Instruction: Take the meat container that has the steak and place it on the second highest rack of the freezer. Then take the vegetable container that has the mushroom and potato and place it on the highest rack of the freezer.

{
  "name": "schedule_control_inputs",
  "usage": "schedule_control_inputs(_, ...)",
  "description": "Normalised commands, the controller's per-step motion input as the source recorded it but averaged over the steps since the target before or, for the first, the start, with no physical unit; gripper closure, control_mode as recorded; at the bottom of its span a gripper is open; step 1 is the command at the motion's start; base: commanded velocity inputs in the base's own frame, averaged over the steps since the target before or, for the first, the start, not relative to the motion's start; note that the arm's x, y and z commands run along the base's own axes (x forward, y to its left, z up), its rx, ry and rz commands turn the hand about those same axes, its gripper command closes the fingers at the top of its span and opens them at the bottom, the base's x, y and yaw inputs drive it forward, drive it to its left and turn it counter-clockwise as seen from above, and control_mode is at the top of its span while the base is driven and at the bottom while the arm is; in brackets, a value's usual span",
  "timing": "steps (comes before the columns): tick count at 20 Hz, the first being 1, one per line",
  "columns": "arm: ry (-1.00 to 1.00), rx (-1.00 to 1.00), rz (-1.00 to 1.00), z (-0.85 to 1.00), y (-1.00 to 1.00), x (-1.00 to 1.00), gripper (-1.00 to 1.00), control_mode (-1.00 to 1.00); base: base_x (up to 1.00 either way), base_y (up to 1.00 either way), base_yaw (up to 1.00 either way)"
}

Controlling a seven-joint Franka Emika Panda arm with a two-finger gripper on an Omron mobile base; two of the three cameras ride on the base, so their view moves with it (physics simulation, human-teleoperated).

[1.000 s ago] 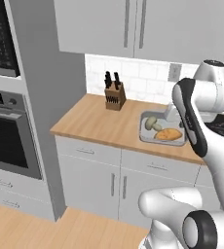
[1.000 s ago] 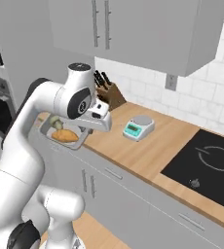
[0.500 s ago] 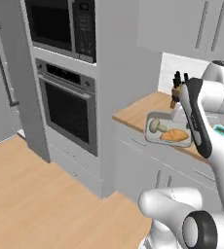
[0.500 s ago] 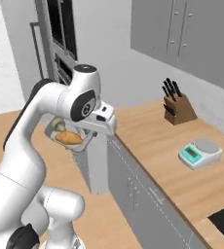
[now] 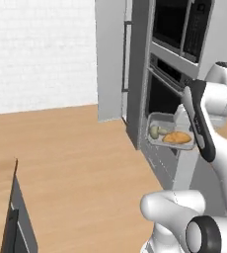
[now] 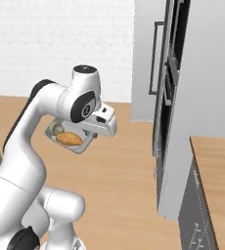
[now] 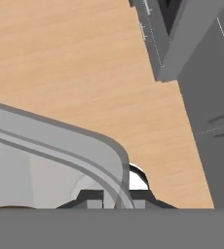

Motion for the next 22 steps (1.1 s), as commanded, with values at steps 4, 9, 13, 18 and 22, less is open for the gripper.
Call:
schedule_control_inputs(4,0.0,0.0,0.0,0.0,0.0,0.0,1.0,1.0,0.41,0.09,0.57)
schedule_control_inputs(9,0.0,0.0,0.0,0.0,0.0,0.0,1.0,1.0,0.98,-0.01,0.16)
schedule_control_inputs(13,0.0,0.0,0.0,0.0,0.0,0.0,1.0,1.0,1.0,-0.16,0.03)
schedule_control_inputs(18,0.0,0.0,0.0,0.0,0.0,0.0,1.0,1.0,1.0,-0.09,-0.02)
schedule_control_inputs(22,0.0,0.0,0.0,0.0,0.0,0.0,1.0,1.0,1.0,-0.01,-0.12)
